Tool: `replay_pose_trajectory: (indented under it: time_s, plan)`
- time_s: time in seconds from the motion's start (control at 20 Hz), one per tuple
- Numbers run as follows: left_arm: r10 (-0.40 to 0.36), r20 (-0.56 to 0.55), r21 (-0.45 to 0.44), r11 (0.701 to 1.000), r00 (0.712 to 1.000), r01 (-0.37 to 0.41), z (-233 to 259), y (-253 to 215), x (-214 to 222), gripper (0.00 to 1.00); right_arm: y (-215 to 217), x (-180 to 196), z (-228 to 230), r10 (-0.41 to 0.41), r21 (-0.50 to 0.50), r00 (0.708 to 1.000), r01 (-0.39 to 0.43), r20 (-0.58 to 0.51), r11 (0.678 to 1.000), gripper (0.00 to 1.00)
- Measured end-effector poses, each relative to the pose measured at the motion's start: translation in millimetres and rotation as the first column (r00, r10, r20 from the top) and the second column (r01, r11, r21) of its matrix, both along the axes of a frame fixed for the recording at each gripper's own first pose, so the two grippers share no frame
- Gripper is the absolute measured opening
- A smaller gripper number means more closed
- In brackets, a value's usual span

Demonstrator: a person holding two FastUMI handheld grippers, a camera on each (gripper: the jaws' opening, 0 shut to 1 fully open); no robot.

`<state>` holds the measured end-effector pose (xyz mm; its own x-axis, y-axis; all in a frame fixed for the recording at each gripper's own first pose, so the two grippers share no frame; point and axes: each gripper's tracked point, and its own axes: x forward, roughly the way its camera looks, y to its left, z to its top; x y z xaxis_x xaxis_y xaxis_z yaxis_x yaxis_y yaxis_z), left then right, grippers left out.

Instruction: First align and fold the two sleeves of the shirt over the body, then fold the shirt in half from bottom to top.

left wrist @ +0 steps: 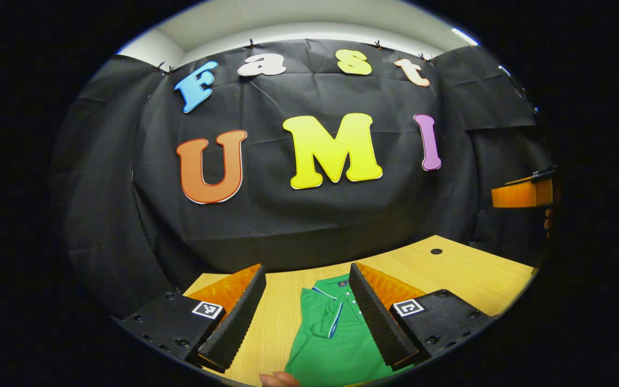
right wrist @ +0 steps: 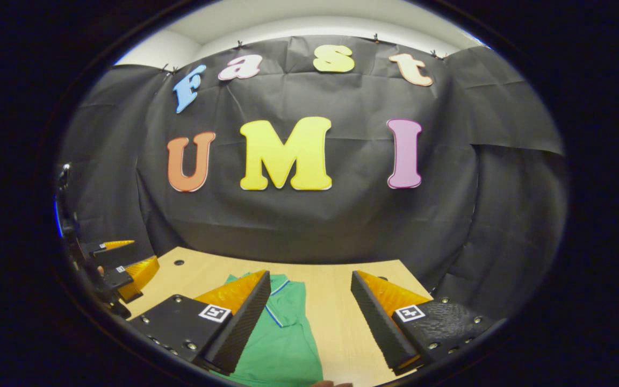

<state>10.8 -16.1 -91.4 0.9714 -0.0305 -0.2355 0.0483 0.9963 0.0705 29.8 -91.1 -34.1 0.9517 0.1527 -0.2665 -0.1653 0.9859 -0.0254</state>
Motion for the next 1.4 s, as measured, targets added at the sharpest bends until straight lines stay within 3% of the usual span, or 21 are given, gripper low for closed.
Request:
replay_pose_trajectory:
  time_s: [0.15, 0.3, 0.55, 0.75, 0.8, 1.0, 1.2, 1.4]
  plan:
    - [-0.021, -0.050, -0.046, 0.999, 0.999, 0.019, -18, -8, -26, 0.99, 0, -14, -20, 0.003, -0.020, 0.999, -0.004, -0.041, 1.000, 0.92]
    - [-0.018, -0.146, -0.054, 0.998, 0.989, 0.011, -48, -6, -54, 0.99, 0, -31, -47, 0.000, -0.021, 0.994, -0.003, -0.108, 1.000, 0.95]
    - [0.030, -0.305, -0.069, 0.996, 0.952, -0.053, -93, 9, -91, 1.00, -2, -60, -96, -0.006, -0.018, 0.973, 0.002, -0.229, 1.000, 0.95]
    - [0.060, -0.467, -0.079, 0.991, 0.882, -0.109, -140, 22, -130, 1.00, -6, -85, -153, -0.024, -0.003, 0.928, 0.025, -0.371, 1.000, 0.92]
    - [0.054, -0.503, -0.089, 0.990, 0.863, -0.114, -151, 22, -140, 1.00, -9, -93, -168, -0.031, 0.003, 0.910, 0.035, -0.414, 0.999, 0.95]
    - [0.061, -0.647, -0.084, 0.985, 0.760, -0.150, -196, 25, -180, 1.00, -23, -116, -213, -0.061, -0.008, 0.852, 0.067, -0.521, 0.998, 0.95]
    - [0.078, -0.700, -0.069, 0.982, 0.709, -0.176, -219, 29, -192, 1.00, -35, -129, -250, -0.086, -0.041, 0.798, 0.076, -0.597, 0.996, 0.95]
    - [0.105, -0.761, -0.035, 0.979, 0.640, -0.202, -242, 37, -211, 1.00, -38, -138, -277, -0.094, -0.049, 0.749, 0.082, -0.655, 0.995, 0.95]
